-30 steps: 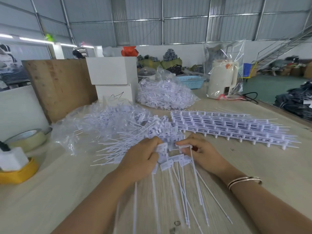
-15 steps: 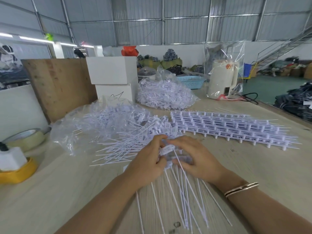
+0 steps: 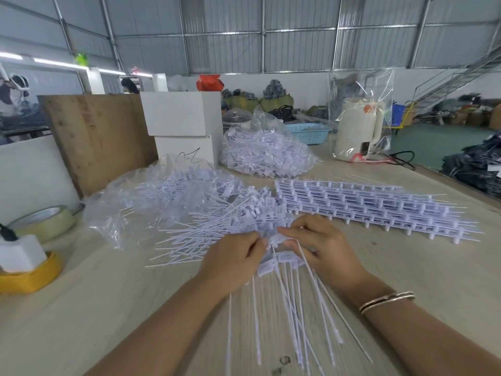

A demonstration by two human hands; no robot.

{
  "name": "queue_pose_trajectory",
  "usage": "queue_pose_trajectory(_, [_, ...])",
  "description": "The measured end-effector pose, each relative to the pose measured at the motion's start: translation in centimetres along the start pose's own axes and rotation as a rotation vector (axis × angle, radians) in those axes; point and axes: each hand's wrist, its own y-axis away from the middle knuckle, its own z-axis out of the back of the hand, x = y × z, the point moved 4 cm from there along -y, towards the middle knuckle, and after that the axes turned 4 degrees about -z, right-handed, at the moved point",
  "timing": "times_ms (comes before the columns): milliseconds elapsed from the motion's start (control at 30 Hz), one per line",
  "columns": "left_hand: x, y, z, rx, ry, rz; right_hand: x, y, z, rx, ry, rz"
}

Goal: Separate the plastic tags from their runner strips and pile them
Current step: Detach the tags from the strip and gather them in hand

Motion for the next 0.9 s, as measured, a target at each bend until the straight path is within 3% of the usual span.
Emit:
queue_pose_trajectory(133, [-0.3, -0.1, 0.0, -0.014, -0.011, -0.061, 0.1, 0.0, -0.5, 0.078, -0.004, -0.023])
queue_pose_trajectory(500, [-1.0, -0.2, 0.2, 0.007, 0.012, -0.212, -1.2, 0.5, -1.2, 0.203, -0.563, -0.340])
queue_pose_trajectory(700, [-1.1, -0.2, 0.4, 0.034, 0.009, -0.216, -1.0, 0.4, -1.3, 0.230, -0.594, -0.420])
queue_pose_trajectory(900, [-1.5, 0.0, 1.1, 0.014, 0.038, -0.259, -2.5, 0.7, -0.5, 0.132, -0.562, -0.517])
